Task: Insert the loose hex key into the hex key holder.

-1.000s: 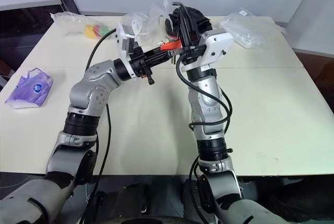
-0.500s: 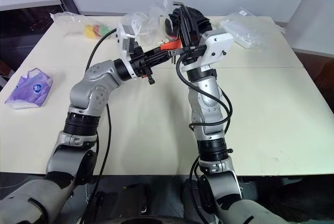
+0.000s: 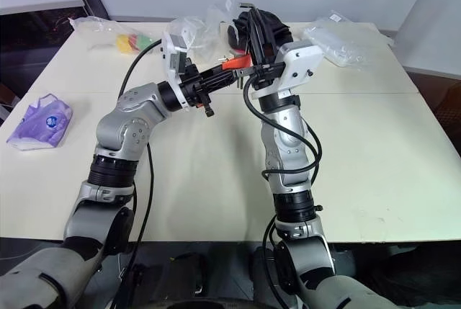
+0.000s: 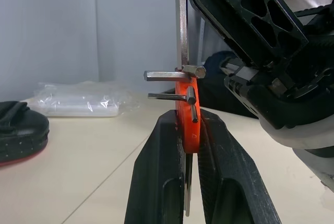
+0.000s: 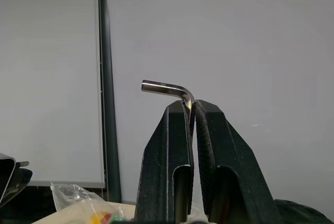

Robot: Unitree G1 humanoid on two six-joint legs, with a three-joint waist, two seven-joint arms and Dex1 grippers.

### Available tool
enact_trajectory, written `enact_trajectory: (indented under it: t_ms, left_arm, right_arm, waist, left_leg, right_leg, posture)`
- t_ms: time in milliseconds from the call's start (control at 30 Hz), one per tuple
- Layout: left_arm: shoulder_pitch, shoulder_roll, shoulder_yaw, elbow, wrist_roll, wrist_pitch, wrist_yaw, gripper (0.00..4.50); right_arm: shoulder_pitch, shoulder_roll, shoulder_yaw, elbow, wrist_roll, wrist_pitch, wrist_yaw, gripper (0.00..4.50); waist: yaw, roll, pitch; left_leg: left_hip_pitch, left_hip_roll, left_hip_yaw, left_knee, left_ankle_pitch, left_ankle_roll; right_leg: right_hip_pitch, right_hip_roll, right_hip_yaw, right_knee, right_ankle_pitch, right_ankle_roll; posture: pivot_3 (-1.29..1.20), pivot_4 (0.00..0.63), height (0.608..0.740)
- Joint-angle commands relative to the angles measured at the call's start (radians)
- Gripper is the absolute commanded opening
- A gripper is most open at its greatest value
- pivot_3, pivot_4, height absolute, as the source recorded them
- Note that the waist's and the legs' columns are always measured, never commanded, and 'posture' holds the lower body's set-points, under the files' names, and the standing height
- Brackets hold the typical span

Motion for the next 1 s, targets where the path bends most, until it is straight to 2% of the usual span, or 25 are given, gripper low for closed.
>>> enact_trajectory:
  t_ms: [33,1000]
  left_arm:
    - [-0.020,-0.002,0.017,-0.031,-0.019,-0.012,-0.006,0.00]
    - [-0.038,-0.012,0.036,-0.031,-0.042,0.007,0.009,0.00]
  right_arm:
    - [-0.002,-0.003,-0.001,-0.051,0.000,-0.018,-0.002,0.03]
    - [0.012,-0.012,0.012,-0.046,-0.019,-0.019,0.003,0.03]
  waist:
    - [0.000,0.000,0.000]
    - [0.000,0.000,0.000]
  left_leg:
    - [0.000,0.000,0.000,0.000,0.000,0.000]
    - [0.000,0.000,0.000,0.000,0.000,0.000]
  right_leg:
    - [0.000,0.000,0.000,0.000,0.000,0.000]
    - [0.000,0.000,0.000,0.000,0.000,0.000]
  posture:
    - [0.00,0.150,0.740]
    - [0.00,0.150,0.740]
